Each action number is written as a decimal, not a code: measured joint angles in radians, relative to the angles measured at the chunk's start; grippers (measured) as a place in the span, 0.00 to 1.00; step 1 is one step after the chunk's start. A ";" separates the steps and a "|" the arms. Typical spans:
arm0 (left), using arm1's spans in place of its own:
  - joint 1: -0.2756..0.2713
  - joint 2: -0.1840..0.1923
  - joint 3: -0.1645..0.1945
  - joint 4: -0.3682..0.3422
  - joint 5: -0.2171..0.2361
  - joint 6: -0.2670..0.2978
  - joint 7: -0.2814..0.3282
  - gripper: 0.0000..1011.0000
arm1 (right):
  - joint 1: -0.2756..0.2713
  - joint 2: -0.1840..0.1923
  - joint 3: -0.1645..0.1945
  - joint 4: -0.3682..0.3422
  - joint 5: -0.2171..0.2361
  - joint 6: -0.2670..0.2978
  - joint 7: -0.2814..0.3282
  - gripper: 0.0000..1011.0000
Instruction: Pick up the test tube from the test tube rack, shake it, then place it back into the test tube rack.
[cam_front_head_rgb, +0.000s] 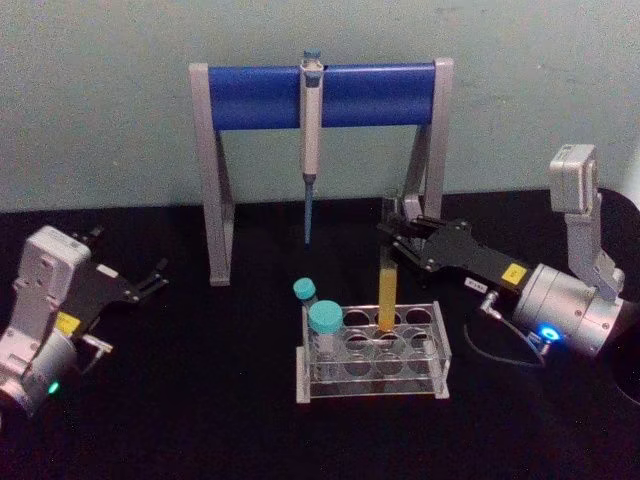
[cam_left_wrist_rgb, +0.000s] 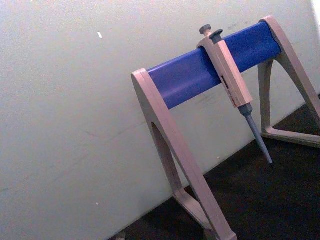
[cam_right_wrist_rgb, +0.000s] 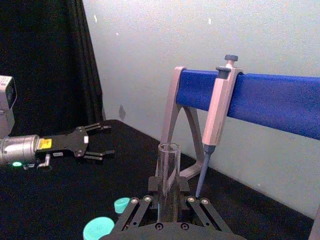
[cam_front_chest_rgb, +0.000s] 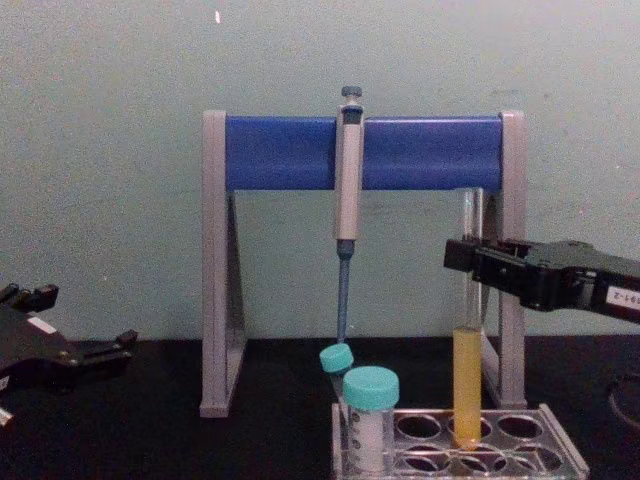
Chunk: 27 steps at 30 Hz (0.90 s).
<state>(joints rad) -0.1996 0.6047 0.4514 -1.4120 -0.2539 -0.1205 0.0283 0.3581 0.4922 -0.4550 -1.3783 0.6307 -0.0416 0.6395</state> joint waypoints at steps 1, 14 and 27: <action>0.000 0.000 0.000 0.000 0.000 0.000 0.000 0.99 | 0.001 0.000 -0.001 0.001 -0.001 0.001 0.000 0.23; 0.000 0.000 0.000 0.000 0.000 0.000 0.000 0.99 | 0.009 -0.003 -0.012 0.018 -0.023 0.007 -0.001 0.23; 0.000 0.000 0.000 0.000 0.000 0.000 0.000 0.99 | 0.019 -0.008 -0.023 0.041 -0.036 0.014 0.010 0.23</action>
<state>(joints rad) -0.1995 0.6047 0.4514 -1.4119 -0.2539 -0.1206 0.0283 0.3769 0.4838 -0.4782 -1.3373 0.5946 -0.0276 0.6492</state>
